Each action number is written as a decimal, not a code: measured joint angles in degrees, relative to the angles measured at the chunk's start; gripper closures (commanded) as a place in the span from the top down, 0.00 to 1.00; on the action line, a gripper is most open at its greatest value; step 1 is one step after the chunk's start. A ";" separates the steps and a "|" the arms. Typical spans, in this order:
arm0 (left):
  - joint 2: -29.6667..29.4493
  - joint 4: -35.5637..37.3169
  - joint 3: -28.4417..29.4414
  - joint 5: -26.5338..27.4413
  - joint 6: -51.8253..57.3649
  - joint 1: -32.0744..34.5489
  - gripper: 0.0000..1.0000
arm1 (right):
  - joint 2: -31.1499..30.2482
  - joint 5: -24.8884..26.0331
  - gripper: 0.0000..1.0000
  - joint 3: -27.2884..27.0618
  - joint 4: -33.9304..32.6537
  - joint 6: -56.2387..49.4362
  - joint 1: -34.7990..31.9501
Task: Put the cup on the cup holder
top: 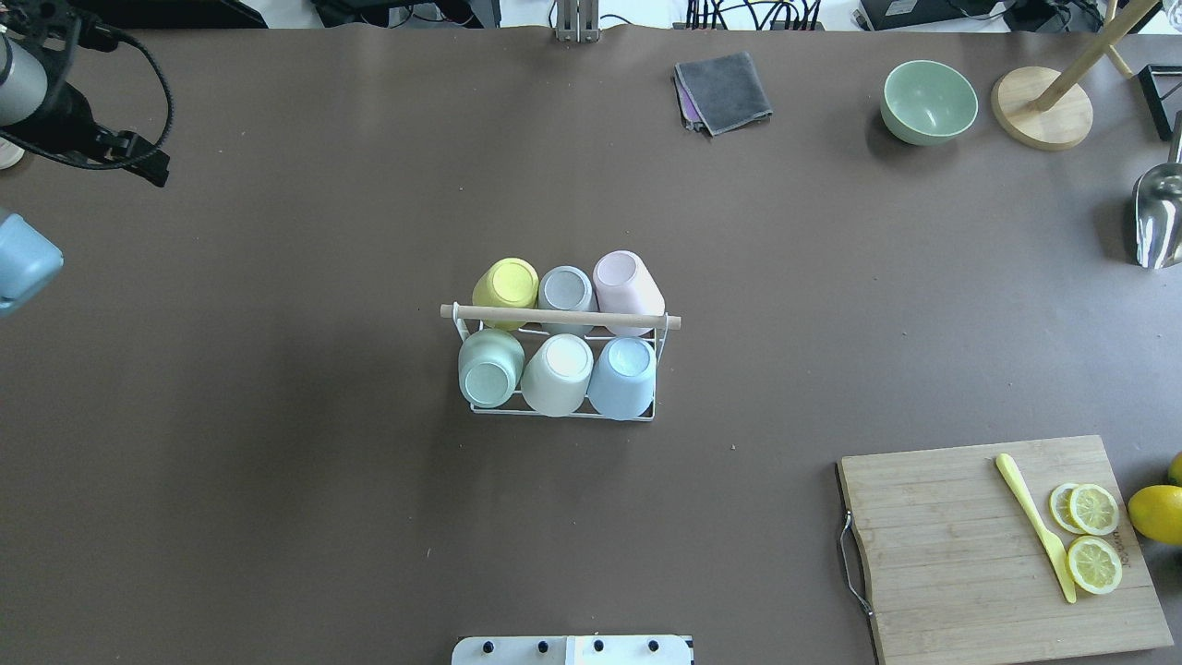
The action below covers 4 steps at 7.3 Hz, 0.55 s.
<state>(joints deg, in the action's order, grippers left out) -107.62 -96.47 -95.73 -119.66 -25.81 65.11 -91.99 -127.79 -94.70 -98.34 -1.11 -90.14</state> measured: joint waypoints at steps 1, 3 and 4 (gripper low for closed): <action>0.70 5.54 0.03 -2.90 2.45 3.53 0.98 | -0.37 -0.74 1.00 4.83 6.58 -0.49 -0.07; 5.02 14.81 0.11 -10.05 12.33 10.99 0.98 | -0.94 -2.52 1.00 9.26 13.54 -0.53 -0.12; 8.83 16.63 0.21 -12.66 17.83 14.55 0.98 | -1.07 -2.84 1.00 9.48 14.47 -0.53 -0.21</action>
<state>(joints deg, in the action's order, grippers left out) -98.79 -79.83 -95.52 -132.32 -7.98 79.66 -93.05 -130.62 -85.22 -83.88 -1.64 -90.36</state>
